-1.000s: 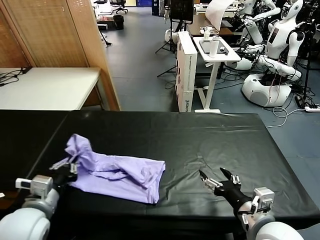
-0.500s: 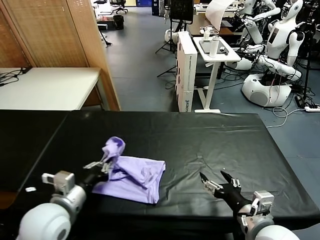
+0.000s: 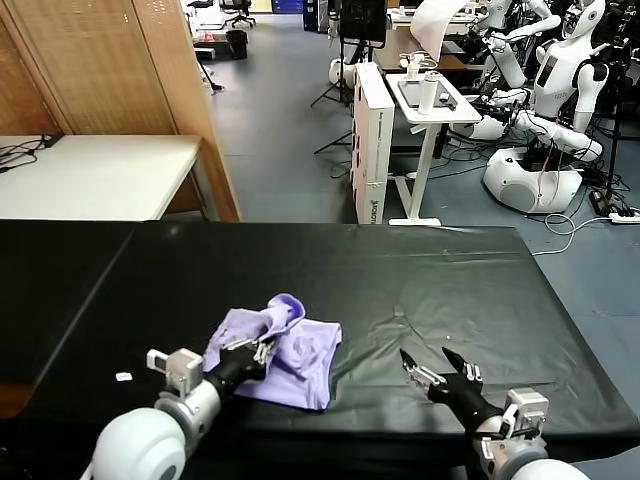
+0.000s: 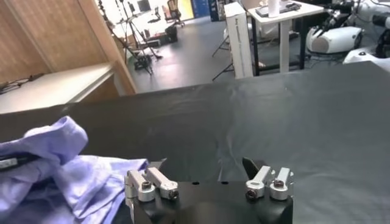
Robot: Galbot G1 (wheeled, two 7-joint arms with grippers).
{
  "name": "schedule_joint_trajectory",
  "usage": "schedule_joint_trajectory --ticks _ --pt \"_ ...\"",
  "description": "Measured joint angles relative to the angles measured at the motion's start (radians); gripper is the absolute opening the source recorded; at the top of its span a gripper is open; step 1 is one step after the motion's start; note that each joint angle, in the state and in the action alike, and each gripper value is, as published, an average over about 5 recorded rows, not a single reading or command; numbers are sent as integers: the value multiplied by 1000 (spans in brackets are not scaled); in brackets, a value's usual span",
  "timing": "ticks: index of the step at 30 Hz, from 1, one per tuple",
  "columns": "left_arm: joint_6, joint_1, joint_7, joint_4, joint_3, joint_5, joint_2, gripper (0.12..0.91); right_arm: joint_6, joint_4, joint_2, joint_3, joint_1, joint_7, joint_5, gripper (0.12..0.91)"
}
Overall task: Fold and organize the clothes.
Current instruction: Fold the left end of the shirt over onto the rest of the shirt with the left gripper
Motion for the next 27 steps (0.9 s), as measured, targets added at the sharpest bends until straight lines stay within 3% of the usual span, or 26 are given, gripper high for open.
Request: schedule_joint_trajectory --ticks 13,18,27 --pt "0 -3 9 -5 15 9 4 175 3 0 20 -50 -21 -30 -62 907" --pt "0 -12 31 19 47 61 -19 175 4 9 18 -47 -31 -30 -62 907" --pt "-8 -25 35 95 113 150 -56 175 12 12 21 -47 -40 -33 -62 907"
